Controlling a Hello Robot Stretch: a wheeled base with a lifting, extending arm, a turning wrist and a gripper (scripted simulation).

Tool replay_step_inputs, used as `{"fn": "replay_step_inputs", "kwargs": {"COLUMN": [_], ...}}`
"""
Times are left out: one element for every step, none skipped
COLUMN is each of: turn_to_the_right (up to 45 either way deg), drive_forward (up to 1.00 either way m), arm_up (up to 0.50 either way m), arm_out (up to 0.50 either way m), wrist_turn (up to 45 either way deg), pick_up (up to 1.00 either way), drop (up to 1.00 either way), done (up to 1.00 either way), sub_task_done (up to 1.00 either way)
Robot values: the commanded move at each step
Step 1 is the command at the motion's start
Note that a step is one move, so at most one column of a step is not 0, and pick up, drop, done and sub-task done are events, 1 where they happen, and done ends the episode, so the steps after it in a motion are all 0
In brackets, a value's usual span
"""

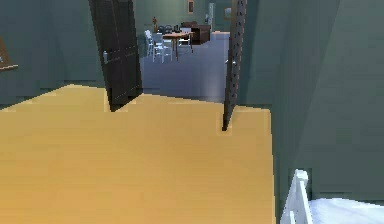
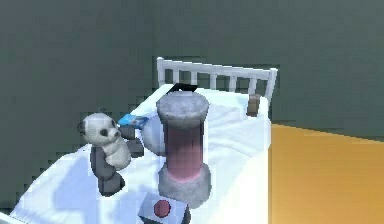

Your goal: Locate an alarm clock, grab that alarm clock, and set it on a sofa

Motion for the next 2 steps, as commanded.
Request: {"fn": "replay_step_inputs", "kwargs": {"turn_to_the_right": [0.0, 0.0], "drive_forward": [0.00, 0.00], "arm_up": [0.00, 0.00], "arm_out": [0.20, 0.00], "wrist_turn": [0.0, 45.0], "pick_up": [0.00, 0.00], "drop": [0.00, 0.00], "done": [0.00, 0.00], "sub_task_done": [0.00, 0.00]}}
